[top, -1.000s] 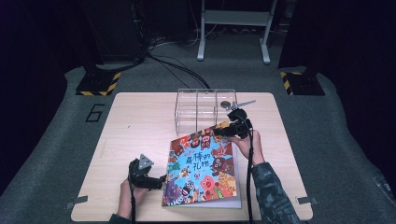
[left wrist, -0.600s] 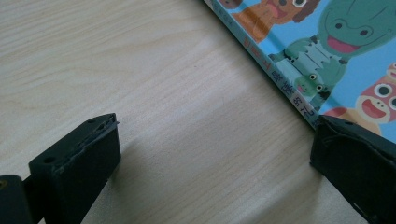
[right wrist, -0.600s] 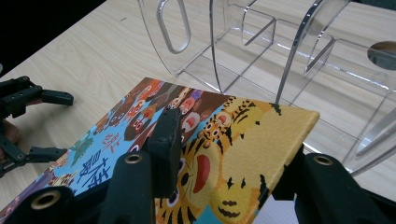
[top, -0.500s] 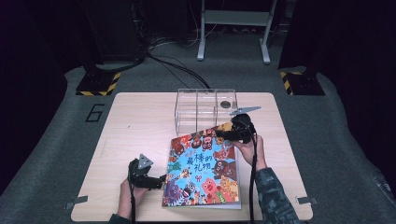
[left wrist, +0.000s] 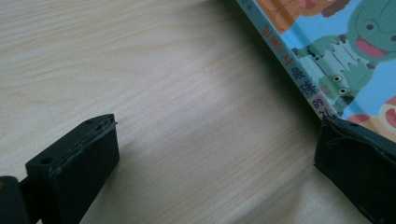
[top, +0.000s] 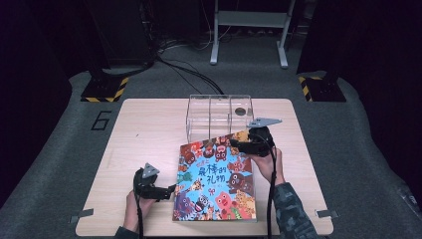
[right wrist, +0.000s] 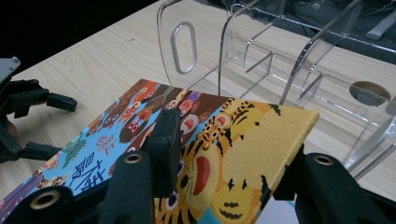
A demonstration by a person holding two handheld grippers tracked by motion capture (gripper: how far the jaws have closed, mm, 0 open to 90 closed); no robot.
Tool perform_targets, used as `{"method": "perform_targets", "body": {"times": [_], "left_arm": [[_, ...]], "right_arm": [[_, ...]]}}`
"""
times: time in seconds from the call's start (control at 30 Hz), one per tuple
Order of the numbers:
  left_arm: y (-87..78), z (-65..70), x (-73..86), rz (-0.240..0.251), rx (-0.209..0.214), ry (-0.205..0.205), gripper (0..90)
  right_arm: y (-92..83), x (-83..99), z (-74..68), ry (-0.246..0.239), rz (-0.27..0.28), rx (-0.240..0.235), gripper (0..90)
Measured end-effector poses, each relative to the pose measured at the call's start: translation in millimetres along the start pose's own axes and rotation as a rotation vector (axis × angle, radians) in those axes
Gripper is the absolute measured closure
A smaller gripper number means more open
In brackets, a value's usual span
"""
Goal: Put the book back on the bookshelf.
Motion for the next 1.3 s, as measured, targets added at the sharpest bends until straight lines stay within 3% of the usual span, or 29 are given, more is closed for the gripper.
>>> {"method": "perform_targets", "body": {"times": [0.07,0.27,0.37,0.47,0.53,0.83,1.3], "left_arm": [[1.2,-0.9,-1.6,0.015,-0.002,-0.023,0.0],[0.0,-2.8,-9.1,0.018,0.022,-0.028,0.0],[-2.4,-2.7,-18.2,0.037,0.057,-0.034,0.0],[-4.0,-2.4,-26.7,0.044,0.069,-0.019,0.0],[-6.1,-0.9,-33.0,0.046,0.095,-0.033,0.0],[-9.1,-1.6,-53.5,0.062,0.114,-0.016,0.0],[1.8,-1.1,-79.5,0.06,0.171,-0.02,0.0]], "right_arm": [[-0.6,-0.4,-1.4,-0.008,0.015,0.002,54.0],[-2.0,0.6,-2.2,-0.036,0.037,0.005,53.9],[-3.0,0.8,-3.7,-0.04,0.05,0.008,53.8],[-4.0,1.1,-4.4,-0.057,0.056,0.011,53.7],[-5.0,0.7,-5.9,-0.062,0.065,0.016,53.6],[-6.5,-0.4,-11.7,-0.091,0.12,0.013,53.3],[-6.4,-2.5,-16.0,-0.123,0.152,0.015,53.1]]}}
Point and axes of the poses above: each handheld gripper's, and its own axes: y roughly forward along the jaws, x roughly out of its underside, z roughly to its right, the point moved 7 cm from there along y, roughly forward along the jaws, and after that the axes turned 1 degree about -z, right-handed, at the moved point
